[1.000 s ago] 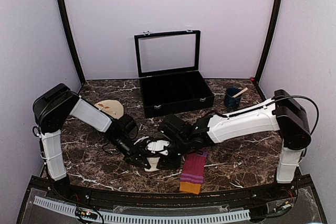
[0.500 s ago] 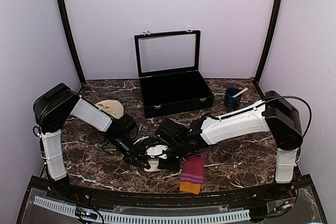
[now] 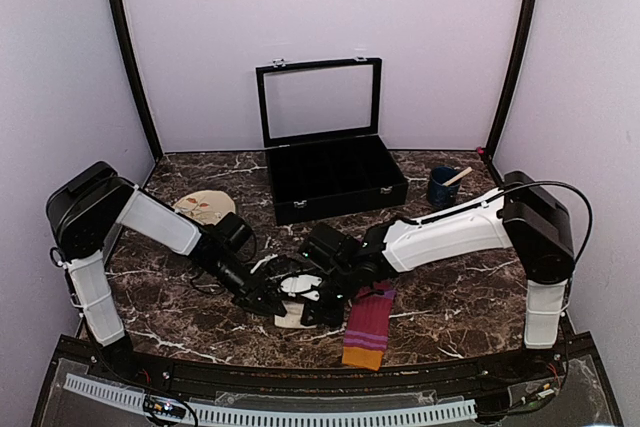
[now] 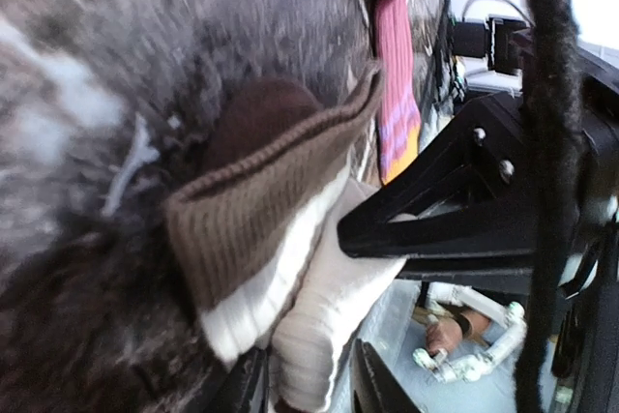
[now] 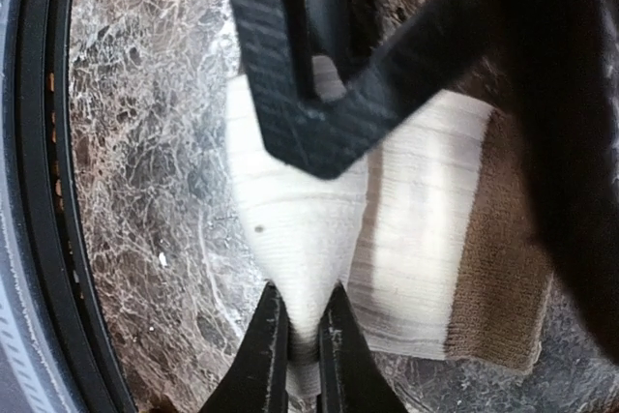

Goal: Roll the socks
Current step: Roll the sock at the center of the board.

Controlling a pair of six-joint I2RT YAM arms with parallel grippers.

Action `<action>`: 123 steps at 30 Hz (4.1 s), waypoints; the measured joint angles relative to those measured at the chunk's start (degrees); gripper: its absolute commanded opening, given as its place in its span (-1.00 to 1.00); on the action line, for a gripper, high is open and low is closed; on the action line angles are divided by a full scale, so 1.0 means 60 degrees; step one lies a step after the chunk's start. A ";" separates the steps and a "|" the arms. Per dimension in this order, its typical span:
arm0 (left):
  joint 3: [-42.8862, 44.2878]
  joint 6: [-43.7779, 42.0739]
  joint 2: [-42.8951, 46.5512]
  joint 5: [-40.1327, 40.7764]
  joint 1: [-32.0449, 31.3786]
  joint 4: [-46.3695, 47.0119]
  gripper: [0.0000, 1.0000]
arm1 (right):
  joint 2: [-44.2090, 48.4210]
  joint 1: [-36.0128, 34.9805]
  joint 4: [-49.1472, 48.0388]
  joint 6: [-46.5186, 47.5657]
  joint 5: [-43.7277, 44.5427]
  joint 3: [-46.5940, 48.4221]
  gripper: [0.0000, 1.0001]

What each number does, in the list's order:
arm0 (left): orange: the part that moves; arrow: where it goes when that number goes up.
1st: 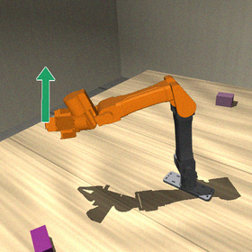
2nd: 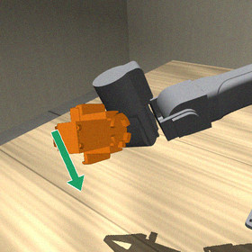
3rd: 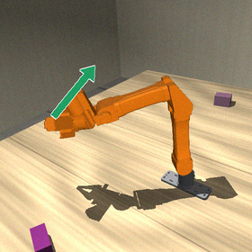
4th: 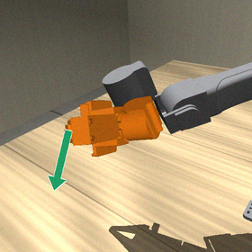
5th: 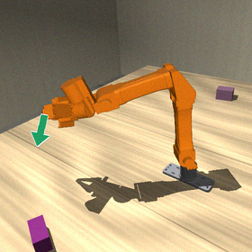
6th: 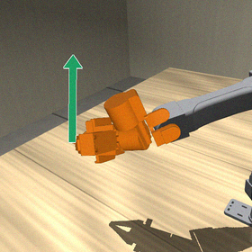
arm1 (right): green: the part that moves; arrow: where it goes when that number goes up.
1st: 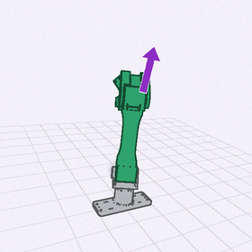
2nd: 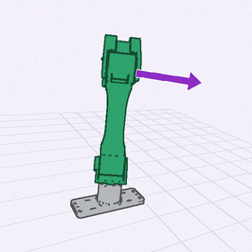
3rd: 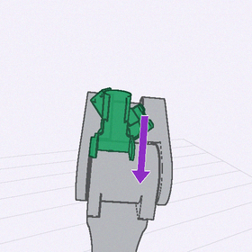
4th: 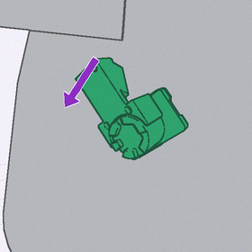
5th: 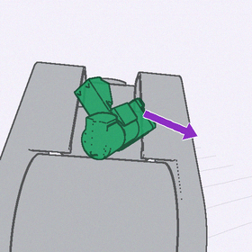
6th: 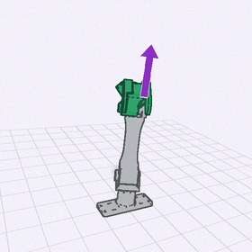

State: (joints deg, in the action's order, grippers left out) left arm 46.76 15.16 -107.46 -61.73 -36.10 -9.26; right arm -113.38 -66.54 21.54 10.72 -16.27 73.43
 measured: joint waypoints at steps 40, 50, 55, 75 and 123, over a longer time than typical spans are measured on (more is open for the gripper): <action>-0.2233 0.0463 0.3792 0.5009 -0.2058 0.2947 0.11 | -0.1122 0.2004 0.1264 -0.2630 -0.5144 0.0583 -1.00; -0.1654 -0.0503 0.3446 0.5238 -0.2455 0.2601 0.02 | -0.1173 0.2087 0.1126 -0.2881 -0.5497 0.0452 -1.00; -0.1173 -0.0951 0.2998 0.5282 -0.2805 0.2353 -0.12 | -0.1177 0.2120 0.1122 -0.2889 -0.5581 0.0390 -1.00; -0.0736 -0.1719 0.2339 0.6084 -0.3479 0.1800 -0.11 | -0.1173 0.2240 0.0641 -0.3034 -0.5901 -0.0117 -1.00; -0.0302 -0.1249 0.1701 0.5537 -0.3464 0.1162 -1.00 | -0.0732 0.2280 0.0965 -0.3118 -0.5191 -0.0379 -0.38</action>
State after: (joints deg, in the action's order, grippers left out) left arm 44.95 7.66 -97.25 -28.51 -56.88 -2.28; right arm -117.78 -52.86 27.33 -7.99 -47.42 71.16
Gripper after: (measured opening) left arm 0.063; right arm 0.281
